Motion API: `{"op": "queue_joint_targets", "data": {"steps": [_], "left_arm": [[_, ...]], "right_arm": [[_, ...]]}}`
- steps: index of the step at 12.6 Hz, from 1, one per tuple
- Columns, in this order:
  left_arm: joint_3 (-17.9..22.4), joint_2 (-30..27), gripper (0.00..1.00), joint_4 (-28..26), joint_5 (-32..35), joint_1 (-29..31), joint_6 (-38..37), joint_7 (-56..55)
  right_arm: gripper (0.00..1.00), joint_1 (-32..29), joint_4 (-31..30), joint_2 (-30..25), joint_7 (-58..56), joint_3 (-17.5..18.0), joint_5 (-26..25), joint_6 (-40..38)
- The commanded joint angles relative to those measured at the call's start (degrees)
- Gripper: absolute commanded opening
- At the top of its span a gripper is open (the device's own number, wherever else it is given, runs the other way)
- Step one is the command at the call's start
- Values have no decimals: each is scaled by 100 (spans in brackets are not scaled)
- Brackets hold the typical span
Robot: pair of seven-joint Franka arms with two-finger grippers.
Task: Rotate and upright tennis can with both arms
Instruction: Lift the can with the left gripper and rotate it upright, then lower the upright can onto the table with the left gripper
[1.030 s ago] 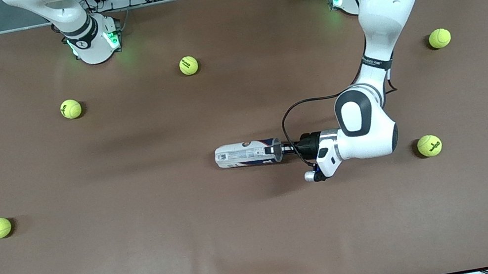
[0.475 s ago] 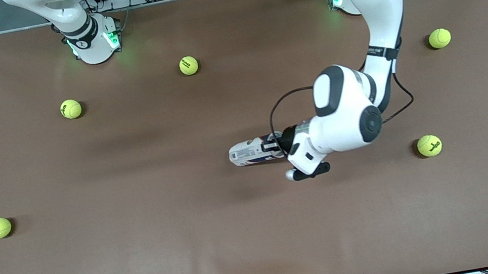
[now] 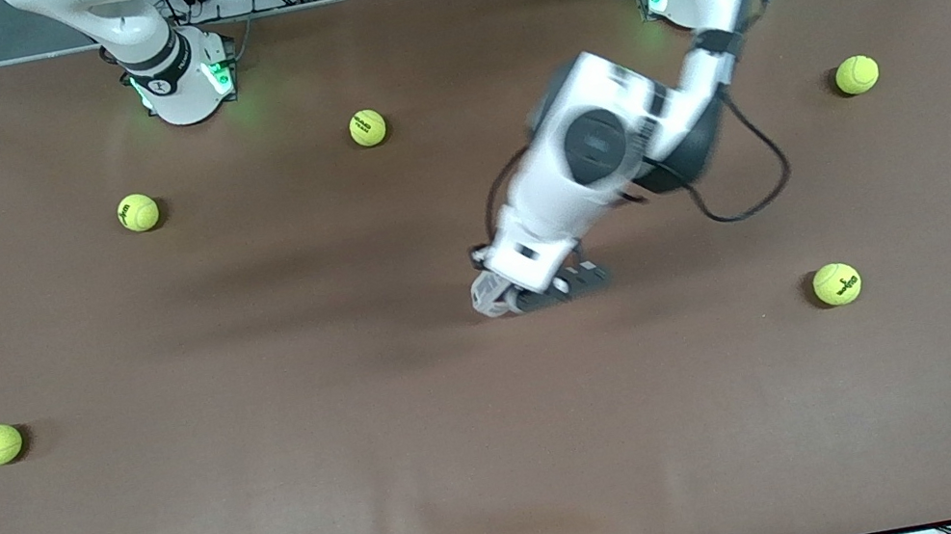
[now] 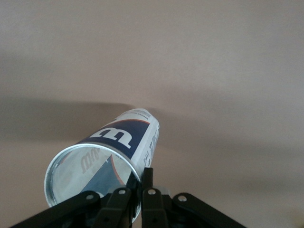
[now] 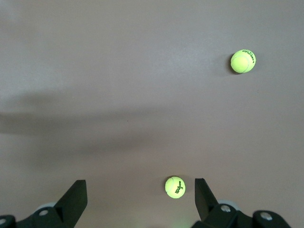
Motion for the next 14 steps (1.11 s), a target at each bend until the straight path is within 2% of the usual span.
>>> {"op": "queue_joint_targets", "data": {"steps": [1,3,6,8,14], "left_arm": [[164,70,0,267,557,-453,-332,-678],[287,114,0,311,1118,-655,-789,-704],[752,210,0,337,1147,-1016,-887,-845],[736,438,0,696,1129,-1017,-879,-836],[622,554,0,724,1076,-1017,-633,-863]], "right_arm": [[100,-138,163,-24,-26,54,133,-58],[100,-111,163,-24,-17,80,71,-58],[100,-129,163,-15,-34,63,63,-373],[100,-146,163,-24,-43,54,45,-436],[100,-146,172,-24,-34,54,54,-428]]}}
